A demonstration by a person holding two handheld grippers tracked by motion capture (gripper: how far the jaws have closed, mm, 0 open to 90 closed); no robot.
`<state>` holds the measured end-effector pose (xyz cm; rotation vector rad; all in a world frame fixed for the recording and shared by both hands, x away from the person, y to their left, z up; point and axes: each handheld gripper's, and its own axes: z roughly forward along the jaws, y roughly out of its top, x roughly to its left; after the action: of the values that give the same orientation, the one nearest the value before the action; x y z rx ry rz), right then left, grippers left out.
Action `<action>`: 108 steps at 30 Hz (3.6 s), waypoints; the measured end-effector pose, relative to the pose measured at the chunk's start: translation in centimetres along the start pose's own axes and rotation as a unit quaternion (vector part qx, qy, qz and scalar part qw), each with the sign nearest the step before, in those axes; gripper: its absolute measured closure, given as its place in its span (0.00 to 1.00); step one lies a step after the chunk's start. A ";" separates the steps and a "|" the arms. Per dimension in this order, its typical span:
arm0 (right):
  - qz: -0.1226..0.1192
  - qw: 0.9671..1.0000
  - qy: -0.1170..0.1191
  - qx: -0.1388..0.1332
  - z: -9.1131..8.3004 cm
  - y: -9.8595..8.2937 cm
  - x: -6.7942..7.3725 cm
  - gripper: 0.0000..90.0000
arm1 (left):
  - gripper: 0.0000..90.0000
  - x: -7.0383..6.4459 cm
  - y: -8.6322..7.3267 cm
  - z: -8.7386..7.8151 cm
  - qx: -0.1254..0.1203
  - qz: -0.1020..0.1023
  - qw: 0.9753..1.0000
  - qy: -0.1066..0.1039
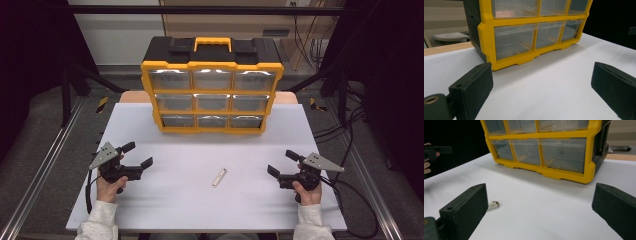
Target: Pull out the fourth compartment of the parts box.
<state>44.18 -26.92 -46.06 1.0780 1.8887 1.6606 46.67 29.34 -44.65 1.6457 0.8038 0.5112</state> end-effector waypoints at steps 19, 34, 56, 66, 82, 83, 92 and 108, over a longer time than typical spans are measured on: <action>0.001 1.000 -0.003 -0.001 -0.1 0.0 -0.2 0.01 | 0.04 -0.4 0.8 0.4 -0.002 0.007 1.000 0.000; -0.003 1.000 -0.007 0.003 -0.1 0.0 -0.2 0.01 | 0.04 -1.0 1.8 1.1 0.004 0.017 1.000 -0.001; -0.005 1.000 -0.012 0.003 -0.1 0.1 -0.3 0.00 | 0.03 -2.0 3.7 1.8 0.003 0.043 0.999 -0.014; -0.006 1.000 -0.010 0.006 0.1 0.0 -0.3 0.00 | 0.04 -2.0 4.1 2.2 0.005 0.045 0.999 -0.018; -0.005 1.000 -0.012 0.007 0.0 0.0 -0.3 0.00 | 0.05 -2.1 5.7 3.5 0.014 0.080 0.997 -0.014; -0.005 1.000 -0.012 0.008 0.0 0.0 -0.3 0.00 | 0.05 -2.2 6.0 3.7 0.015 0.084 0.996 -0.015; -0.006 1.000 -0.013 0.007 0.1 0.0 -0.3 0.00 | 0.04 -2.3 7.1 4.4 0.025 0.111 0.993 -0.014; -0.006 1.000 -0.016 0.003 -0.1 0.1 -0.4 0.00 | 0.04 -2.4 9.4 5.8 0.064 0.174 0.982 -0.019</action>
<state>44.39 -27.23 -46.05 1.0863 1.8781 1.6229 51.31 22.89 -36.67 1.9231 0.5287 0.6797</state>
